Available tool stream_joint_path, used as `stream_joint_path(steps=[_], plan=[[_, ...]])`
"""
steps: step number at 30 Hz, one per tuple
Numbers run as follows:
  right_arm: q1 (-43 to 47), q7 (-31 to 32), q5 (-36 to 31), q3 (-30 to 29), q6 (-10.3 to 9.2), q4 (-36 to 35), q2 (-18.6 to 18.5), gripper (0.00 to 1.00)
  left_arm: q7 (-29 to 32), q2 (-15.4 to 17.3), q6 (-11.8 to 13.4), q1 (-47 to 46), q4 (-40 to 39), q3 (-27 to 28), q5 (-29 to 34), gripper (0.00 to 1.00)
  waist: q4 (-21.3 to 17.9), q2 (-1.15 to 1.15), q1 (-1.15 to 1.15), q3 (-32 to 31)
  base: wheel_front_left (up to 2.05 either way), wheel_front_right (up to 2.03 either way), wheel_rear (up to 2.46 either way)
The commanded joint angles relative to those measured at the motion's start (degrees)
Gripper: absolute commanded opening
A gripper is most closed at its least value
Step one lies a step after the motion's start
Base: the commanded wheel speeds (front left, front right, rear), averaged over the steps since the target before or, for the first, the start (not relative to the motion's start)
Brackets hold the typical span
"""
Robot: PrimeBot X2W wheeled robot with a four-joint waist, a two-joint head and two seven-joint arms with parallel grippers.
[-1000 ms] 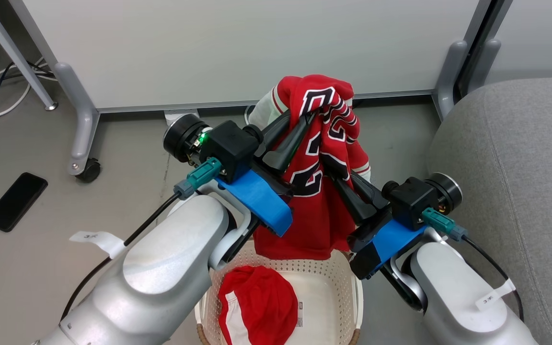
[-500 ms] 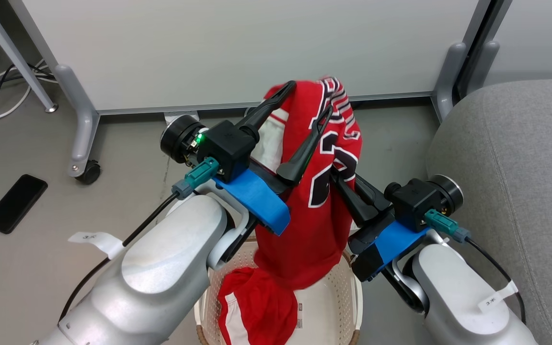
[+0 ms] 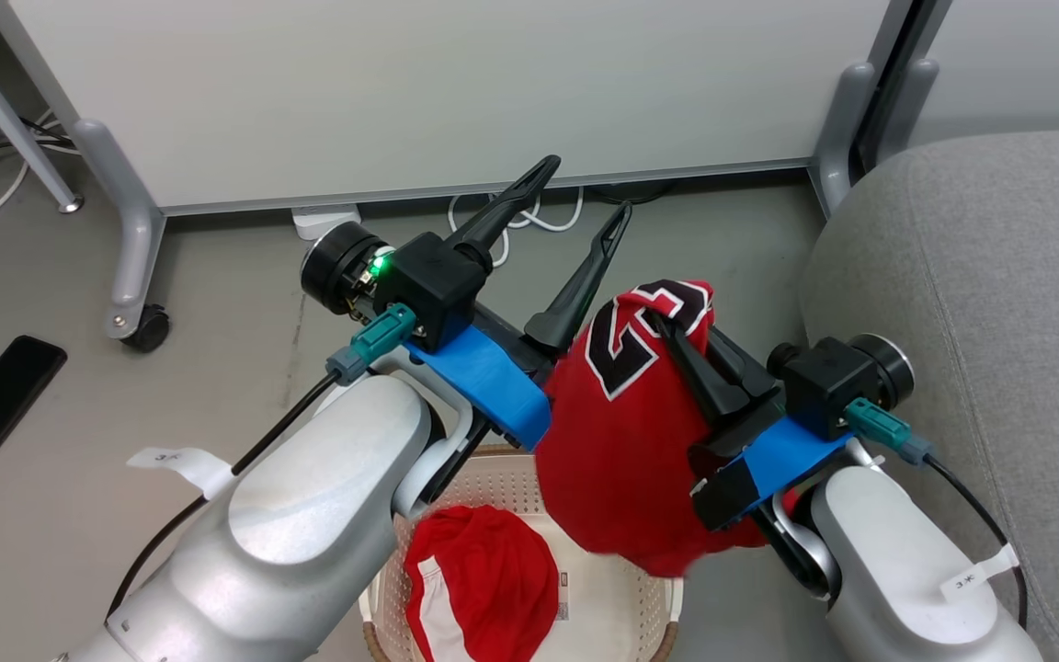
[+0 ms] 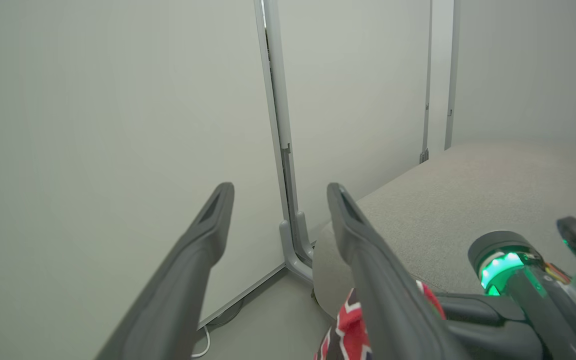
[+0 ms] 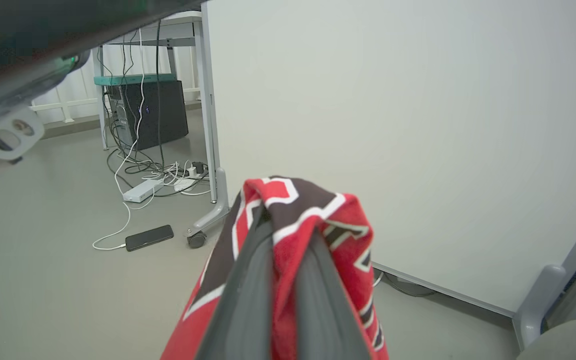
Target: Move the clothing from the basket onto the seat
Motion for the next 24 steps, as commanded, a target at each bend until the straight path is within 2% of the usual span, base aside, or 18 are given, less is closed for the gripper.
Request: stream_joint_path(steps=[1, 9, 24], plan=[[0.84, -0.27, -0.36, -0.57, 0.01, -0.5, -0.03, 0.0, -0.06, 0.26, 0.22, -0.7, -0.11, -0.12, 0.04, 1.0, -0.57, 0.0, 0.0, 0.37, 0.0, 0.0, 0.0], [2.53, -0.28, -1.21, -4.36, 0.01, -3.06, 0.4, 0.0, 0.17, 0.33, 0.32, -0.71, -0.34, -0.82, 0.41, 1.0, -3.91, 0.0, 0.0, 1.83, 0.0, 0.0, 0.0], [6.77, -0.28, -2.63, -10.72, 0.02, -6.95, 1.55, 0.0, 0.13, 0.31, 0.04, -1.25, 0.23, -2.3, 0.77, 1.0, -12.67, 0.0, 0.0, 3.56, 0.0, 0.0, 0.0]])
